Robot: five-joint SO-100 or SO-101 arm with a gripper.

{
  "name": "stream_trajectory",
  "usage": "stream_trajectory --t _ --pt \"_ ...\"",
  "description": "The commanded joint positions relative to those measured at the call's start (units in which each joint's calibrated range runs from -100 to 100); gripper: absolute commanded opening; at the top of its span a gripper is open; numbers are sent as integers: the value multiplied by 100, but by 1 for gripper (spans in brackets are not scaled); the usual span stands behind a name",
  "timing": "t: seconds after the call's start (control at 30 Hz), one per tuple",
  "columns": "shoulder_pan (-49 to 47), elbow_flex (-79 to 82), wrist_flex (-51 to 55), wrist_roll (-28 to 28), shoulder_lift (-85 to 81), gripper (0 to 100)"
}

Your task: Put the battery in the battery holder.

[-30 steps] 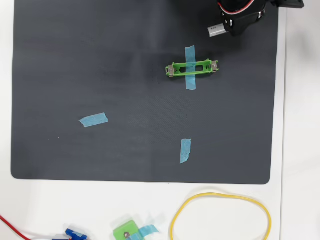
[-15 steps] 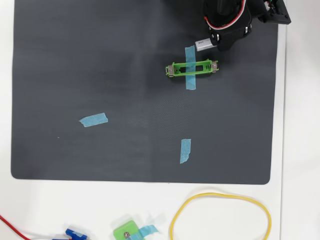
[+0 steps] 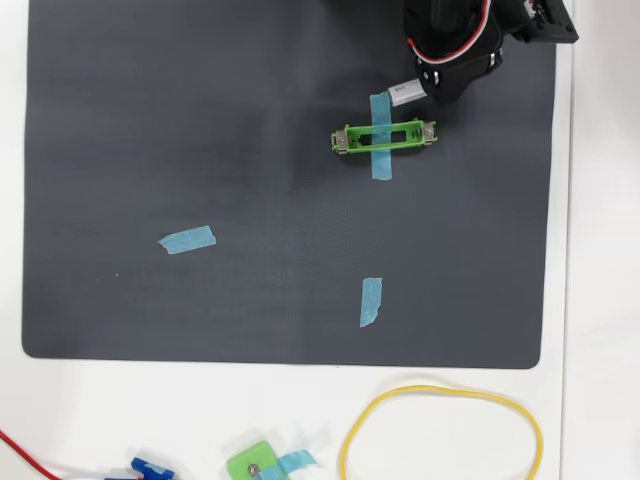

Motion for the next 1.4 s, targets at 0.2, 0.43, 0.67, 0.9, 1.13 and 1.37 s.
stream_trajectory --t 0.2,0.43,0.67,0.9,1.13,1.37 --pt "242 -29 19 28 -359 0" --pt "377 200 1 174 -982 0" --pt "688 226 -42 263 -1007 0" --pt "1197 218 -68 273 -999 0" --pt "1301 209 -86 461 -999 0" --pt "1321 226 -479 456 -990 0"
